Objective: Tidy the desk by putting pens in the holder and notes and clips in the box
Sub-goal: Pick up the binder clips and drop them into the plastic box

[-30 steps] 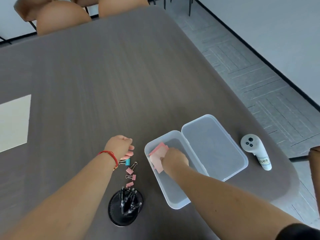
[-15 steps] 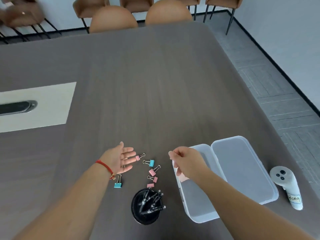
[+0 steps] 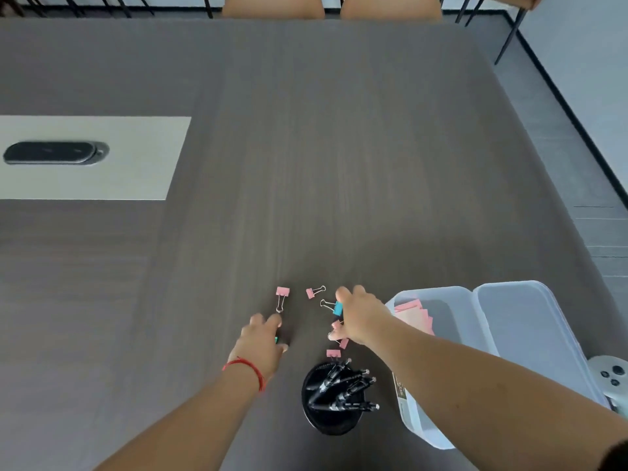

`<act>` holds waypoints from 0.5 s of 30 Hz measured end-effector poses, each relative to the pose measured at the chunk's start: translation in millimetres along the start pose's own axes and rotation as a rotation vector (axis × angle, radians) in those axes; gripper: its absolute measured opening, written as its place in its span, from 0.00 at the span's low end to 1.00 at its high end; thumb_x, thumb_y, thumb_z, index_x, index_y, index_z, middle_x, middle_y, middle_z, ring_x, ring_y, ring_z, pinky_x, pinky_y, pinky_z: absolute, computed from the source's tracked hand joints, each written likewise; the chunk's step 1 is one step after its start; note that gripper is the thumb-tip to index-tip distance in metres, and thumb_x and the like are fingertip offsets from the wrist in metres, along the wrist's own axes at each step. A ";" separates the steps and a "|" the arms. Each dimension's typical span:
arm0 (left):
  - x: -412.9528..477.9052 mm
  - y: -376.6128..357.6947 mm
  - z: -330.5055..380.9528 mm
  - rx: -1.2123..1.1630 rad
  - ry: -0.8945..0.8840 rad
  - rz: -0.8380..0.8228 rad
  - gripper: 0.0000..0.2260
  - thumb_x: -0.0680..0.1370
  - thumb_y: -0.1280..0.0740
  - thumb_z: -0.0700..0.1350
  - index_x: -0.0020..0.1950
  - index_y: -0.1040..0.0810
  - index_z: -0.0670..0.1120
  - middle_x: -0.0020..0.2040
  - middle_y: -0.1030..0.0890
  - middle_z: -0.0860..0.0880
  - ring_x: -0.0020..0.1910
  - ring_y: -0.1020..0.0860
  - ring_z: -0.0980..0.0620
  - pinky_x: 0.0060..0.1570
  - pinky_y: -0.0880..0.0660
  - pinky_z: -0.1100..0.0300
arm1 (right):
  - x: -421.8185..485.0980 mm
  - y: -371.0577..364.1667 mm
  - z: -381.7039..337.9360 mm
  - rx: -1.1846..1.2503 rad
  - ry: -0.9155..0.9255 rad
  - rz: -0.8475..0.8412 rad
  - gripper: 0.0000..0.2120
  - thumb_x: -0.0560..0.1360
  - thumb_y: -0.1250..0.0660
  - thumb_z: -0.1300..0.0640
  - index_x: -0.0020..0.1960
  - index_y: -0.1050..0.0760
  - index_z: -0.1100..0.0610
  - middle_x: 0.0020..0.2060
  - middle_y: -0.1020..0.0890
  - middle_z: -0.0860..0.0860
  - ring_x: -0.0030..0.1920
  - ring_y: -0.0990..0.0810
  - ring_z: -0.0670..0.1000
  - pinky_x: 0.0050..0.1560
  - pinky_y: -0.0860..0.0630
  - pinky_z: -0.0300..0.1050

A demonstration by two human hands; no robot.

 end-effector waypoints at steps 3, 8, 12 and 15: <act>6.6 -1.5 -4.1 0.033 -0.031 0.015 0.12 0.77 0.37 0.47 0.59 0.29 0.46 0.58 0.30 0.42 0.54 0.25 0.39 0.53 0.24 0.48 | -4.3 -8.2 1.2 -0.031 0.029 0.012 0.30 0.67 0.28 0.47 0.62 0.36 0.56 0.50 0.32 0.57 0.46 0.25 0.60 0.43 0.30 0.47; 27.5 28.0 2.4 -0.080 -0.076 0.159 0.14 0.78 0.37 0.48 0.63 0.29 0.49 0.57 0.28 0.42 0.53 0.24 0.40 0.54 0.24 0.47 | -9.7 -28.5 -3.7 -0.134 0.147 -0.004 0.25 0.68 0.27 0.50 0.59 0.33 0.56 0.55 0.28 0.57 0.52 0.24 0.60 0.43 0.31 0.49; 50.6 40.3 22.3 -0.027 -0.116 0.184 0.17 0.79 0.39 0.46 0.68 0.31 0.50 0.59 0.31 0.41 0.53 0.25 0.40 0.54 0.24 0.46 | -9.6 -33.2 -1.6 -0.159 0.163 0.020 0.19 0.71 0.32 0.55 0.58 0.33 0.55 0.56 0.27 0.57 0.54 0.25 0.60 0.47 0.27 0.51; 63.6 38.5 28.1 0.009 -0.109 0.167 0.14 0.79 0.40 0.43 0.64 0.28 0.47 0.58 0.31 0.42 0.53 0.25 0.41 0.53 0.23 0.48 | -8.4 -32.3 -4.8 -0.166 0.180 0.030 0.16 0.73 0.34 0.55 0.59 0.32 0.57 0.56 0.26 0.57 0.54 0.24 0.61 0.48 0.26 0.53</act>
Point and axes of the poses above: each hand's wrist, its own x-axis towards the middle knuckle, its own y-axis out of the back of the hand, z = x × y, the point moved 6 cm from there along x, towards the middle knuckle
